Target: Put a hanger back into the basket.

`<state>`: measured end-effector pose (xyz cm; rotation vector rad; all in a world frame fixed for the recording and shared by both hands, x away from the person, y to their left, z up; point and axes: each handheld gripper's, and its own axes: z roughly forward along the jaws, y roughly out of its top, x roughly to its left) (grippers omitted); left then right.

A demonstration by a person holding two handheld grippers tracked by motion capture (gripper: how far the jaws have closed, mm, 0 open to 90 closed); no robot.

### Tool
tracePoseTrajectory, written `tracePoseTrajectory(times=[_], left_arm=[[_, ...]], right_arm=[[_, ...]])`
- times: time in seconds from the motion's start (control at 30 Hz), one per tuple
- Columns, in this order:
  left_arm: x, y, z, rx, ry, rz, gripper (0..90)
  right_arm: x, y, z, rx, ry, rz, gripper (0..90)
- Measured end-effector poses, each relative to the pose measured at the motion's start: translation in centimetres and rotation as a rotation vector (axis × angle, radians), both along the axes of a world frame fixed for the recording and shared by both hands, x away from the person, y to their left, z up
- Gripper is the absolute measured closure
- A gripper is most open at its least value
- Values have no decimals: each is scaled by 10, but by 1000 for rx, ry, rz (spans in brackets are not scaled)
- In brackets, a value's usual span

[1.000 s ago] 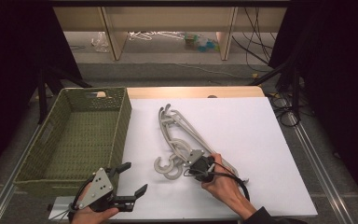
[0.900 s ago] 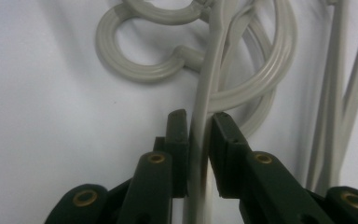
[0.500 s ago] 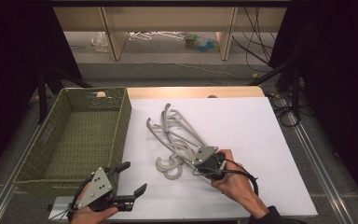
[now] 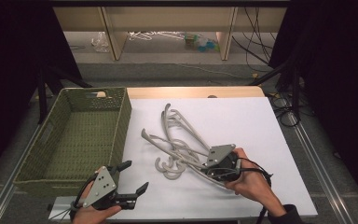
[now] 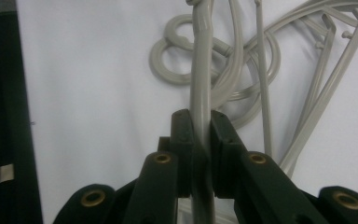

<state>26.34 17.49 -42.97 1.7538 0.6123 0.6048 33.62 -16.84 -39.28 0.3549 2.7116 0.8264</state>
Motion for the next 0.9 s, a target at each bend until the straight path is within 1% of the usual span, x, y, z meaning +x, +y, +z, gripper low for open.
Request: tracePoseTrajectory(times=[0.07,0.1,0.13,0.17,0.2,0.23,0.27,0.3,0.33,0.4,0.43,0.47,0.5,0.53,0.57,0.6,0.63,0.7,0.73,0.77,0.8,0.83,0.87,0.9], left_arm=[[3,-4,0,11,6,2,173],[4,-6,0,17,7,-4,194],[6,-12,2,31,10,-10,202],[7,-15,3,48,3,-16,204],[7,-15,3,48,3,-16,204],[8,-19,3,63,-2,-20,207],[10,-23,4,80,3,-30,207],[11,-26,4,94,5,-43,220],[12,-29,4,101,2,-51,229],[16,-37,4,129,8,-74,231],[18,-42,4,162,8,-103,249],[19,-46,2,183,26,-120,247],[19,-46,2,183,26,-120,248],[21,-49,1,212,15,-125,248],[21,-51,0,225,22,-144,273],[21,-51,0,225,22,-144,283],[22,-53,-1,241,27,-153,285],[23,-56,-2,280,18,-179,293],[25,-58,-4,312,26,-196,311],[25,-58,-4,312,26,-196,313],[26,-58,-5,340,31,-210,313],[26,-60,-7,341,37,-222,341],[26,-60,-7,341,37,-222,343],[27,-61,-7,356,31,-227,343]], right_arm=[[-2,-4,2,16,8,18,822],[-5,-7,4,33,25,32,822],[-7,-9,4,39,33,43,823],[-8,-10,4,40,36,48,822],[-8,-10,4,40,36,48,822],[-13,-13,4,47,50,73,822],[-13,-13,4,47,50,73,822],[-16,-14,4,53,71,77,822],[-17,-15,3,53,71,90,822],[-20,-15,2,54,90,101,822],[-23,-15,1,50,102,118,822],[-23,-15,0,49,108,127,822],[-23,-15,0,49,108,127,822],[-24,-14,0,45,109,133,822],[-26,-13,-1,36,121,154,822],[-26,-13,-1,36,121,154,822],[-27,-11,-1,37,128,167,822],[-28,-11,-1,42,127,174,822],[-29,-10,-2,43,136,178,822],[-29,-10,-2,43,136,178,822],[-29,-10,-2,42,135,187,822],[-30,-9,-2,38,141,186,822],[-30,-9,-2,38,141,186,822],[-30,-9,-3,38,143,187,822]])
